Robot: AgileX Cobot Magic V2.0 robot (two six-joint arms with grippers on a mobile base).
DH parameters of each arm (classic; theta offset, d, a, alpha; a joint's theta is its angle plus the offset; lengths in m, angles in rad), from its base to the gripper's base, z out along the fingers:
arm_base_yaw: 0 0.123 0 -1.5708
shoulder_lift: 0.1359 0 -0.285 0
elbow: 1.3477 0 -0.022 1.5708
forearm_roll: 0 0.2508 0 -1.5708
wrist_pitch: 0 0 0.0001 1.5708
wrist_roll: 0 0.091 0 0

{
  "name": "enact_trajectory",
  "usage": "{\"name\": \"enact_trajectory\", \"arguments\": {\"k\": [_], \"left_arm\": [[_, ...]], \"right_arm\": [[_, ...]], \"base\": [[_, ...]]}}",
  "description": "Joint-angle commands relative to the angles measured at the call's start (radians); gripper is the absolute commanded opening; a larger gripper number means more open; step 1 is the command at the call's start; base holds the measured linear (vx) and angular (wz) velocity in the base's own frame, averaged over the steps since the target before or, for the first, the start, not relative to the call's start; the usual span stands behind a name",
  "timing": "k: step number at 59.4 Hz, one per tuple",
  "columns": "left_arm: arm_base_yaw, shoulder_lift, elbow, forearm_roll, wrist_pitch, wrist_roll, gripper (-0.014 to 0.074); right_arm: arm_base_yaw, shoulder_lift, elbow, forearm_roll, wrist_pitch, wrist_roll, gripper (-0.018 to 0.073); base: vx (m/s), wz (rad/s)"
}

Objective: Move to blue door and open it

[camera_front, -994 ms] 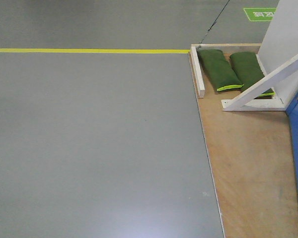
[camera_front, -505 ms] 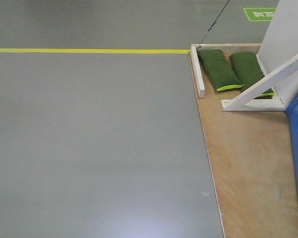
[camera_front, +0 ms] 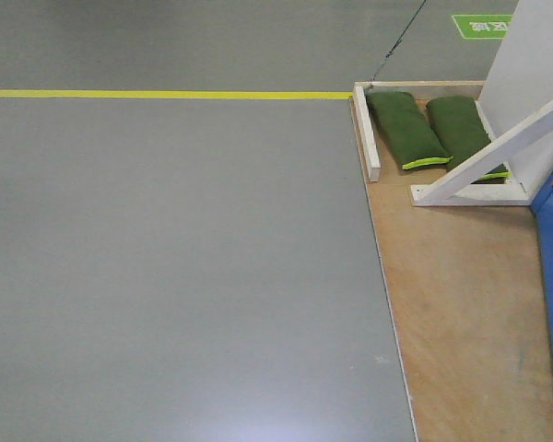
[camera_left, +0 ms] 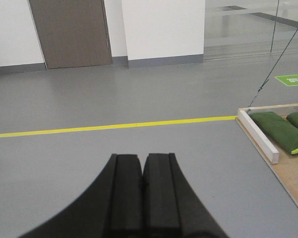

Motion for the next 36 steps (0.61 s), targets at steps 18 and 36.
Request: {"name": "enact_trajectory", "arguments": {"k": [18,36], "left_arm": [[-0.007,-0.013,0.006,0.000,-0.084,-0.003,0.0070],[-0.007,-0.013,0.006,0.000,-0.084,-0.003,0.0070]], "right_arm": [[-0.007,0.195,-0.379,-0.008,-0.130,-0.007,-0.0008],[-0.008,0.236,-0.489,-0.004,-0.130,-0.007,-0.0008]], "base": [[0.00,0.00],[0.00,0.00]]}}
